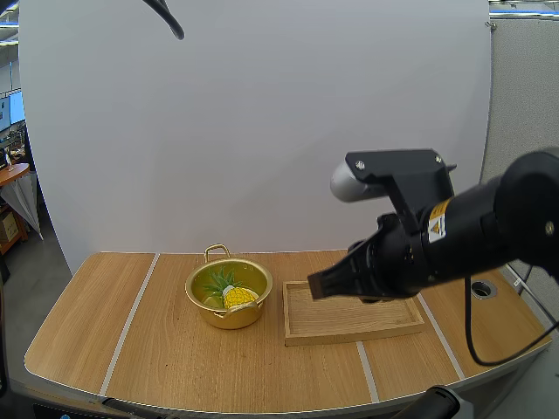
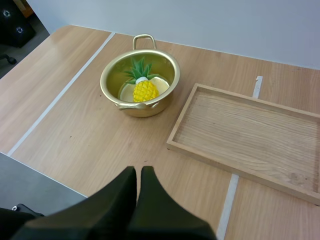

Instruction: Open the pot, put the pineapple inside, and close it

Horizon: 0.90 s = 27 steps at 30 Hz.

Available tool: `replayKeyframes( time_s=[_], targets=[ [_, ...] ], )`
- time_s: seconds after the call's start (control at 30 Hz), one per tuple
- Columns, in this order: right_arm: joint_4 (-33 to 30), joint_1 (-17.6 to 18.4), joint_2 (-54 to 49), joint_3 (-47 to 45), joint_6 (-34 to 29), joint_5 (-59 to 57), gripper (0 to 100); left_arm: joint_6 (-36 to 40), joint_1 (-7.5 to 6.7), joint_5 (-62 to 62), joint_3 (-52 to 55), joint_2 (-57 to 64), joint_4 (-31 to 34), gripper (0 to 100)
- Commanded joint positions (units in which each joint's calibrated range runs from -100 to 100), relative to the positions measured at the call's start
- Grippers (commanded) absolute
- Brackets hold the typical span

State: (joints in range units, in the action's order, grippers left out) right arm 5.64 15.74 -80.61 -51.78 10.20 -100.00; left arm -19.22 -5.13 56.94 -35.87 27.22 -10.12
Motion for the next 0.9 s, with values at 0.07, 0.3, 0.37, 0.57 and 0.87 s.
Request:
replayKeyframes(
  time_s=[0.07,0.3,0.37,0.57,0.87],
  targets=[
    [-0.9,-1.2,-2.7,-4.3,1.0,0.0,0,0.7,-0.22,-2.0,-0.3,0.3,0.1,0],
    [-2.5,-1.2,-2.7,-5.7,1.4,0.0,0,0.7,-0.22,-2.0,-0.3,0.3,0.1,0],
    [-2.7,-1.2,-2.7,-5.7,1.4,0.0,0,0.7,-0.22,-2.0,-0.3,0.3,0.1,0],
    [-2.7,-1.2,-2.7,-5.7,1.4,2.1,0,0.7,-0.22,-2.0,-0.3,0.3,0.1,0],
    [-6.3,-1.2,-2.7,-5.7,1.4,17.8,0,0.7,-0.22,-2.0,-0.3,0.3,0.1,0]
  ],
)
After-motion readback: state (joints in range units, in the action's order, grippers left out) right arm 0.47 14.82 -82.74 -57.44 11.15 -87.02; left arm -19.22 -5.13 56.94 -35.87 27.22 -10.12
